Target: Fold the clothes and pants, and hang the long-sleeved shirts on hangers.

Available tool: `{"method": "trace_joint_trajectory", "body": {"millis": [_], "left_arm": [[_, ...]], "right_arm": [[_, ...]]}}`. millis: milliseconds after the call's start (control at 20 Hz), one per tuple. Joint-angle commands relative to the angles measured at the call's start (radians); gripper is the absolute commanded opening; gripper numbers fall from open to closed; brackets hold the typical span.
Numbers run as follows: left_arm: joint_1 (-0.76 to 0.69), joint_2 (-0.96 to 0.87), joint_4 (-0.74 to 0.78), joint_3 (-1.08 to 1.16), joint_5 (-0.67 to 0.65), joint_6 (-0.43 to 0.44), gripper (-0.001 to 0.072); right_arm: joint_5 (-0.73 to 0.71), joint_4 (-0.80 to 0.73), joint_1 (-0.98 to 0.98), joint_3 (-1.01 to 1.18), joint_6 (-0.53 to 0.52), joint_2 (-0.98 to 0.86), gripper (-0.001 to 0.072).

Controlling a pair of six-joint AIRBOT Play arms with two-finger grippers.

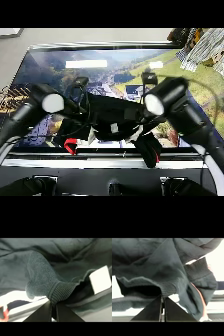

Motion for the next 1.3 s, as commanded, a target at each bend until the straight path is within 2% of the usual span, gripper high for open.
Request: {"method": "trace_joint_trajectory", "body": {"millis": [0, 150, 400, 650, 700, 750, 950, 1000, 1050, 1100, 1250], "left_arm": [[0.000, -0.068, -0.022, -0.072, 0.160, -0.001, 0.0030], [0.000, -0.090, -0.021, -0.072, 0.164, -0.002, 0.0030], [0.000, -0.061, 0.018, -0.072, 0.097, -0.031, 0.0030], [0.000, -0.056, 0.024, -0.072, 0.093, -0.031, 0.0034], [0.001, -0.056, 0.023, -0.072, 0.092, -0.031, 0.0048], [0.002, -0.054, 0.017, -0.072, 0.091, -0.031, 0.0138], [0.070, 0.000, 0.018, -0.072, 0.090, -0.027, 0.0153], [0.109, 0.024, 0.023, -0.072, 0.084, -0.026, 0.0293], [0.155, 0.050, 0.035, -0.072, 0.064, -0.014, 0.0549], [0.216, 0.078, 0.045, -0.072, 0.029, 0.021, 0.0583], [0.439, 0.183, 0.101, -0.090, -0.024, 0.124, 0.0598]], "right_arm": [[-0.179, -0.012, 0.001, -0.166, 0.107, 0.000, 0.0029], [-0.213, -0.012, 0.001, -0.213, 0.138, 0.000, 0.0029], [-0.141, -0.041, 0.077, -0.214, 0.136, 0.013, 0.0028], [-0.096, -0.157, 0.195, -0.218, 0.256, 0.013, 0.0029], [-0.098, -0.172, 0.187, -0.218, 0.259, 0.013, 0.0029], [-0.105, -0.179, 0.182, -0.218, 0.259, 0.013, 0.0029], [-0.158, -0.147, 0.181, -0.218, 0.259, 0.013, 0.0029], [-0.156, -0.131, 0.181, -0.218, 0.259, 0.013, 0.0029], [-0.151, -0.118, 0.181, -0.218, 0.258, 0.013, 0.0029], [-0.150, -0.108, 0.181, -0.218, 0.258, 0.013, 0.0029], [-0.155, -0.091, 0.180, -0.218, 0.248, 0.013, 0.0029]]}}
